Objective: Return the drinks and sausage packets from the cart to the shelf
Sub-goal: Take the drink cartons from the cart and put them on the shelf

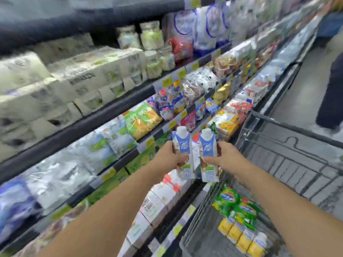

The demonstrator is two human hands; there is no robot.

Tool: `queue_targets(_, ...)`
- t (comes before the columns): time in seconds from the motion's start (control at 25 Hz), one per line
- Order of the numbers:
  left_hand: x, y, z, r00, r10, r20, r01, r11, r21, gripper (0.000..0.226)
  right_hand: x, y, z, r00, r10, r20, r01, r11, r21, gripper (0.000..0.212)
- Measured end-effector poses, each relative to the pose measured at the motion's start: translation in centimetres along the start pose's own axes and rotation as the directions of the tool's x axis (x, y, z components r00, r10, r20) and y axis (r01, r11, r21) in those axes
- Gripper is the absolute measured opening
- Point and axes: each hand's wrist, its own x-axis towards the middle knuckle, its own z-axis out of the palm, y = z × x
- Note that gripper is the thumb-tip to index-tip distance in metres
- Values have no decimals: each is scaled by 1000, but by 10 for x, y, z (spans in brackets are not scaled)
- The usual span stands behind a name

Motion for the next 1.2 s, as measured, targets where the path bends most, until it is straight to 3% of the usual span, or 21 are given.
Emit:
queue_targets(0.12, -77, 16, -74, 968, 23, -250, -27, 1000, -12, 28, -25, -91, 37, 970, -214, 119, 216, 976, -6, 28)
queue_targets(0.24, -154, 16, -144, 912, 0, -411, -17, 999, -39, 40, -55, -173, 87, 895, -396, 205, 399, 917, 27, 23)
queue_targets(0.4, -277, -4, -233, 782, -9, -623, -61, 994, -90, 40, -121, -279, 173, 744, -583, 327, 595, 800, 76, 19)
queue_targets(0.52, -368, -31, -288, 690, -5, -724, -86, 992, -89, 31, -179, -337, 247, 624, -661, 416, 670, 727, 149, 17)
queue_targets(0.76, -538, -108, -392, 537, -71, -840, -38, 993, -109, 38, -287, -404, 412, 501, -697, 513, 718, 665, 204, 32)
queue_targets(0.92, -593, -134, -436, 462, -83, -883, -48, 992, -118, 34, -327, -424, 484, 503, -691, 519, 722, 666, 187, 36)
queue_targets(1.2, -609, -156, -485, 446, -92, -890, -60, 989, -133, 28, -342, -443, 541, 574, -666, 477, 688, 708, 161, 36)
